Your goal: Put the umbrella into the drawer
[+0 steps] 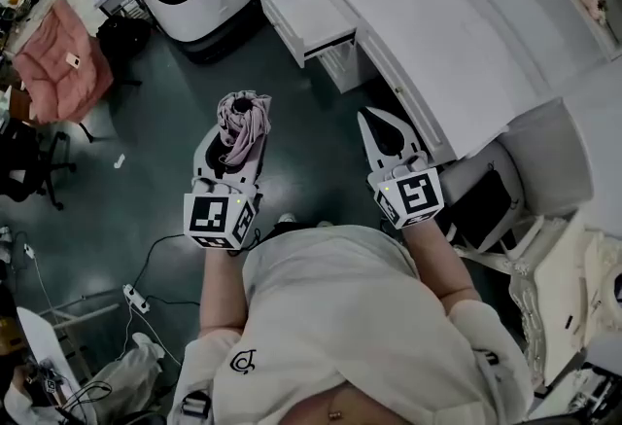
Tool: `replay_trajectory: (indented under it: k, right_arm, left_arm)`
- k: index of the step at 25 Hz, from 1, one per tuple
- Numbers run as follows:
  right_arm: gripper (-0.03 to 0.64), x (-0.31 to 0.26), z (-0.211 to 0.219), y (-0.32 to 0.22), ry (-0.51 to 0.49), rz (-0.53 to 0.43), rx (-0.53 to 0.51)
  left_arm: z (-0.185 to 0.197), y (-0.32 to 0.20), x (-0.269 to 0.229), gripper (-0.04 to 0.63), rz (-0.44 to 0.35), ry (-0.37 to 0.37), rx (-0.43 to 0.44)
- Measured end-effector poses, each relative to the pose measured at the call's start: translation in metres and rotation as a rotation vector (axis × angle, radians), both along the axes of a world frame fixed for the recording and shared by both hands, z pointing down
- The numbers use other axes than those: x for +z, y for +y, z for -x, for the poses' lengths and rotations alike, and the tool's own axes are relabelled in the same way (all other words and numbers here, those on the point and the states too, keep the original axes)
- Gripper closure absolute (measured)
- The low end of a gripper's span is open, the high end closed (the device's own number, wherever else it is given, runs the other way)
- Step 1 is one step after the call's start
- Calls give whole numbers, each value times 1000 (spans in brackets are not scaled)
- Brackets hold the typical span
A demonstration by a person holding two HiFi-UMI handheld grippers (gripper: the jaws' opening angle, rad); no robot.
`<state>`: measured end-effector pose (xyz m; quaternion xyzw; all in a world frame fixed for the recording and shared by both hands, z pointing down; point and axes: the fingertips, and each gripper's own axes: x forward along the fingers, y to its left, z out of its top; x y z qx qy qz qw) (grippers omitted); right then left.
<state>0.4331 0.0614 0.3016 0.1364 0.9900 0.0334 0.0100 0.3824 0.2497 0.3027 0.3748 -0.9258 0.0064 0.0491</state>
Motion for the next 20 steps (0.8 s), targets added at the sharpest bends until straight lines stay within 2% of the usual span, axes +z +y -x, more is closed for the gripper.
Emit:
replay_trajectory:
  k: [8, 13, 16, 20]
  right_arm:
    - [611, 16, -1, -7, 20, 38, -11]
    - [611, 35, 20, -7, 59, 43, -12]
    - [611, 43, 47, -3, 72, 52, -7]
    - [611, 45, 100, 4, 76, 46, 17]
  left_arm:
    - [0, -7, 16, 367, 16, 22, -11]
    - [15, -6, 36, 367, 17, 62, -14]
    - [42, -2, 41, 367, 6, 68, -11]
    - [101, 3, 43, 367, 6, 60, 16]
